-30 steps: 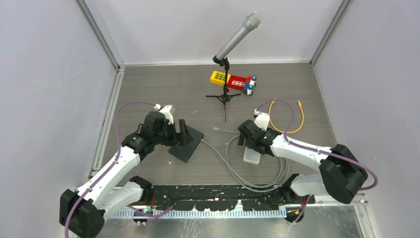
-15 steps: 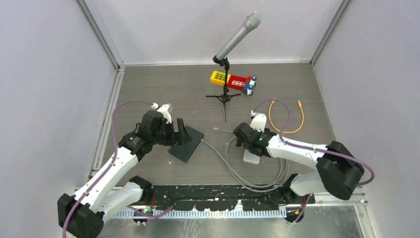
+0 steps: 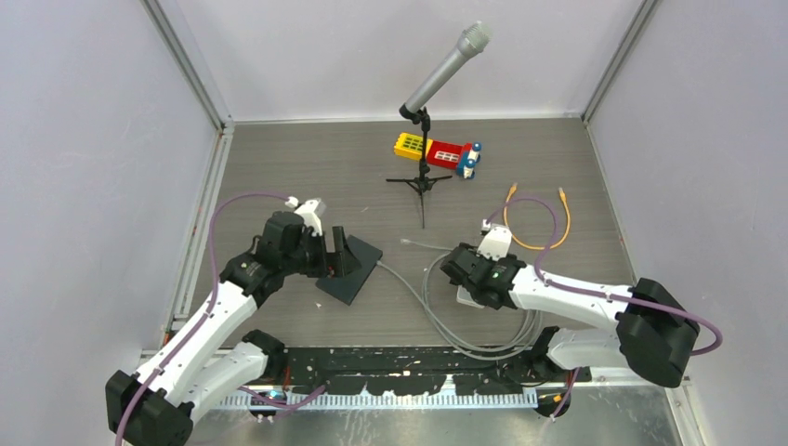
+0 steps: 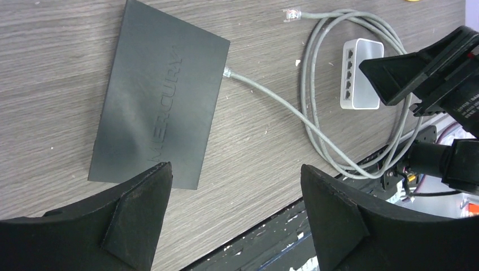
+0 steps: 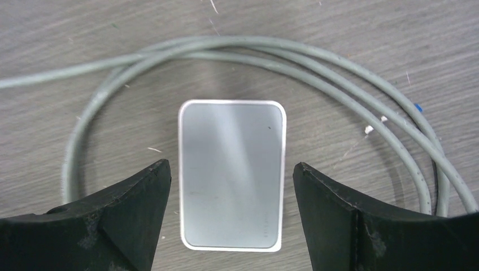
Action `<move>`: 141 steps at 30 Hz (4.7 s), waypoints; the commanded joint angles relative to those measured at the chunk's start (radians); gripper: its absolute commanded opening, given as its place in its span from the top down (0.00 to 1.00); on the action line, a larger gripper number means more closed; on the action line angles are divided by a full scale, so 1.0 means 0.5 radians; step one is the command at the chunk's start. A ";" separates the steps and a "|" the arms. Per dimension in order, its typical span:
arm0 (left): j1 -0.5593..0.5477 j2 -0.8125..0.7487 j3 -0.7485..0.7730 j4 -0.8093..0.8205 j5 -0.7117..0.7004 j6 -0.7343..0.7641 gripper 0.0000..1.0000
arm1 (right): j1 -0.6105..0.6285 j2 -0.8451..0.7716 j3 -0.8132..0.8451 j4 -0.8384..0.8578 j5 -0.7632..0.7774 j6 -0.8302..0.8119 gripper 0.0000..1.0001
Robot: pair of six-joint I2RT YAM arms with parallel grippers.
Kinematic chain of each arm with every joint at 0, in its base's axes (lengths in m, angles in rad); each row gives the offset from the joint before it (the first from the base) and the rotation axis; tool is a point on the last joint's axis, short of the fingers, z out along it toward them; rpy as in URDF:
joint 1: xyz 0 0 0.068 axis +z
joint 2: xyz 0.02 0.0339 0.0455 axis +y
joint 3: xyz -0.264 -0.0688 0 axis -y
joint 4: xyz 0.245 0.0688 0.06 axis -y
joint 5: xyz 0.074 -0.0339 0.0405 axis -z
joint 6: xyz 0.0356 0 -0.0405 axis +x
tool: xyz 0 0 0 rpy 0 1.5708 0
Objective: Insert the plug into the switch port
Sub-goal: Pick up the switch port at the center of the board, then place the switch port at the center of the board, then adjust the switch port at the center of the board.
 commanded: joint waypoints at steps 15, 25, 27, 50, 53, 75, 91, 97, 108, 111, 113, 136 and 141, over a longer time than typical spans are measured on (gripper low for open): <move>0.000 -0.076 -0.061 0.114 0.128 0.021 0.14 | 0.023 0.280 -0.113 0.305 -0.031 0.198 0.14; 0.000 -0.094 -0.028 0.070 0.077 0.008 0.14 | 0.023 0.047 0.005 0.061 0.111 -0.037 0.64; 0.000 -0.108 0.023 0.004 0.031 -0.004 0.14 | 0.023 -0.096 0.066 0.057 0.114 -0.300 0.72; 0.000 -0.532 0.713 -0.890 -0.900 -0.265 0.10 | 0.278 0.899 1.401 -0.297 -1.921 -3.209 0.99; 0.000 -0.551 0.695 -0.916 -0.899 -0.269 0.09 | 0.403 1.059 1.464 -0.283 -1.899 -3.338 0.99; 0.001 -0.655 0.637 -0.940 -0.959 -0.273 0.05 | 0.499 0.836 1.044 0.271 -1.849 -3.212 0.18; -0.059 -0.417 0.053 -0.019 -0.108 -0.148 0.19 | 0.724 -0.026 0.079 0.934 -0.587 -0.531 0.17; -0.488 -0.045 -0.030 0.276 -0.337 -0.157 0.35 | 0.967 -0.065 -0.052 1.000 -0.320 -0.181 0.26; -0.782 0.601 -0.077 0.784 -0.507 -0.150 0.62 | 0.979 0.086 -0.231 1.158 -0.379 -0.116 0.74; -0.782 0.716 -0.079 0.836 -0.482 -0.148 0.77 | 0.983 0.124 -0.212 1.132 -0.387 -0.110 0.81; -0.782 0.777 -0.083 0.856 -0.423 -0.157 0.83 | 0.983 0.157 -0.197 1.077 -0.396 -0.093 0.85; -0.831 0.625 -0.498 0.828 -0.564 -0.312 1.00 | 0.882 0.287 -0.137 1.043 -0.406 -0.135 0.89; -0.837 0.501 -0.554 0.760 -0.537 -0.375 1.00 | 0.683 0.348 -0.138 1.158 -0.532 -0.212 0.90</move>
